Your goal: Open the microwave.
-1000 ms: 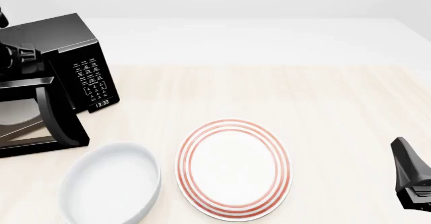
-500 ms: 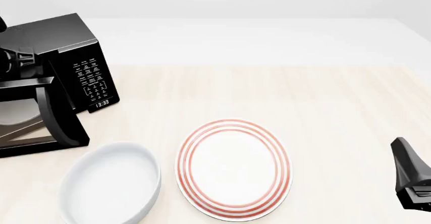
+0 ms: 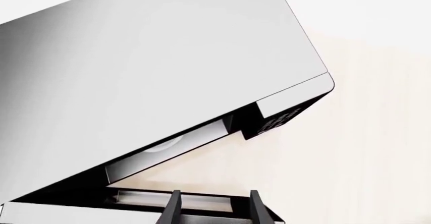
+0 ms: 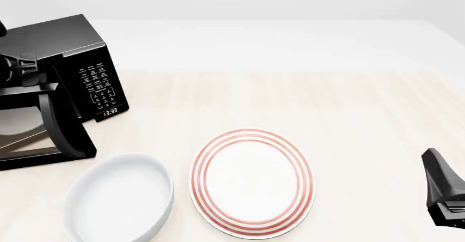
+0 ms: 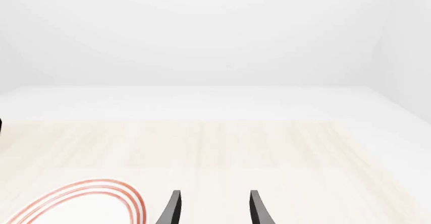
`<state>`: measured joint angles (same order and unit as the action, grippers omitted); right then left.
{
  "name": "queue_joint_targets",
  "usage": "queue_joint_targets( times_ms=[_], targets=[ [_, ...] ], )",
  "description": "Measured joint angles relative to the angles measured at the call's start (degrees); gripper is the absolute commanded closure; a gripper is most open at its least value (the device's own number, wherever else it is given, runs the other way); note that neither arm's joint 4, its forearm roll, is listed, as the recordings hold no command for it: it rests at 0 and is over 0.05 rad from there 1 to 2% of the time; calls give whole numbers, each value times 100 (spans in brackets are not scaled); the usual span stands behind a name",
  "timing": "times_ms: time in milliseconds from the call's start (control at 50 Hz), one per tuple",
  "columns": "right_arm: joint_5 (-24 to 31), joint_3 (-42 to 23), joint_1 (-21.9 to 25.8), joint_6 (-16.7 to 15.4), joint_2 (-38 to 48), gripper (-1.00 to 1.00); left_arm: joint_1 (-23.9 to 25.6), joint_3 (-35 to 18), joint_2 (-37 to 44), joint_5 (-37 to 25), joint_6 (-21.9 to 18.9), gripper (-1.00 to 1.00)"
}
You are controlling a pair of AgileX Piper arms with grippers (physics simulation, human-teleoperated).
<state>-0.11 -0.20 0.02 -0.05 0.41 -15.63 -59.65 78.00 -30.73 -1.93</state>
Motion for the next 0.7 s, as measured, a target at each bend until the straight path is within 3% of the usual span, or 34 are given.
queue_joint_targets(
  times_ms=[700],
  targets=[
    [0,0,0,0,0,-100,-71,236,-237,7,23,-100]
  ],
)
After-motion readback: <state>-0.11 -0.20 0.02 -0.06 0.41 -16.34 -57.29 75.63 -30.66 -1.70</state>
